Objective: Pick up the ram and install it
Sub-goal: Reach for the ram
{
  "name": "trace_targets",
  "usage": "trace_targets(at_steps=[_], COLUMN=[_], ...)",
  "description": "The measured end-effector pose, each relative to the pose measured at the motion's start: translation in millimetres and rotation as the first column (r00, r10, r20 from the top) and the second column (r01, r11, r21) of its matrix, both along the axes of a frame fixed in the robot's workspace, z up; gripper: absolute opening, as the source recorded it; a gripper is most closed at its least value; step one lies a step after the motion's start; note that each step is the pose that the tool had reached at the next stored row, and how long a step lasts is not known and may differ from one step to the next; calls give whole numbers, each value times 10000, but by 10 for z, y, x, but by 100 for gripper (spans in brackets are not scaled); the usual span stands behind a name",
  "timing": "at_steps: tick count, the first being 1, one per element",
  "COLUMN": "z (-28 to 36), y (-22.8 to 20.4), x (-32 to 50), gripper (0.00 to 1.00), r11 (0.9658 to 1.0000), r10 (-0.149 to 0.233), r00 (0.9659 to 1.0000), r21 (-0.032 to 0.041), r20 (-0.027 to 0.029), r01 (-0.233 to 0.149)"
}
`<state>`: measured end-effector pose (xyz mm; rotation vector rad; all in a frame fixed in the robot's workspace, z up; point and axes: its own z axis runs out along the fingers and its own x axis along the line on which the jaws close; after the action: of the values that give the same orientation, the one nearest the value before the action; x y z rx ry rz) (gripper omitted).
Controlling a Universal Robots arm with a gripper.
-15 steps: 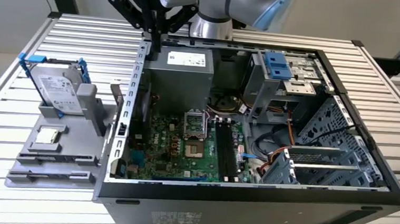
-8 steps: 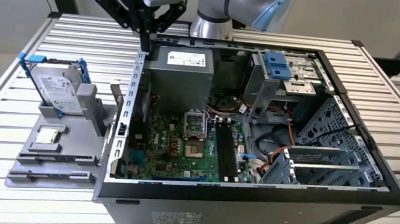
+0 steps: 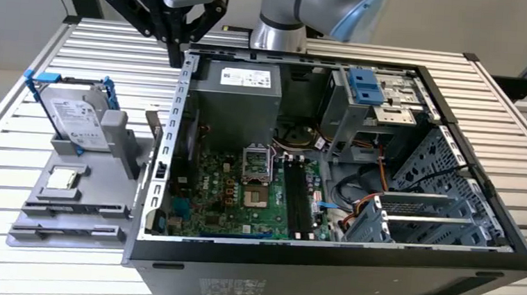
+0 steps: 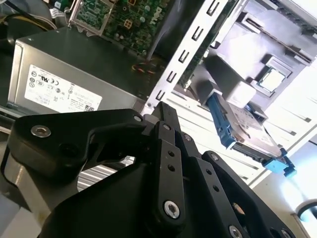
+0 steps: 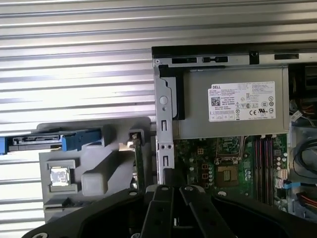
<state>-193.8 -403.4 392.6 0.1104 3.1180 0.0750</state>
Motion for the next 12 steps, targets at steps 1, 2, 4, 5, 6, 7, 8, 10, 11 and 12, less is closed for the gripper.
trace_targets(at_steps=[1,2,4,5,6,7,8,10,11,12], z=[0,0,0,0,0,0,0,0,0,0], y=[-2,-4,-8,-10,-12,-16,-19,-25,-27,-30], x=[-24,-48,-99,-126,-155,-184,-217,-282,-314,-347], gripper=[0,0,0,0,0,0,0,0,0,0], r11=[10000,10000,10000,10000,10000,10000,10000,10000,10000,10000], r10=[0,0,0,0,0,-1,0,1,0,0], r00=[10000,10000,10000,10000,10000,10000,10000,10000,10000,10000], r21=[1,0,1,0,0,0,0,1,0,0], r20=[1,0,1,0,0,0,0,1,0,0], r01=[0,0,0,0,0,1,0,-1,0,0])
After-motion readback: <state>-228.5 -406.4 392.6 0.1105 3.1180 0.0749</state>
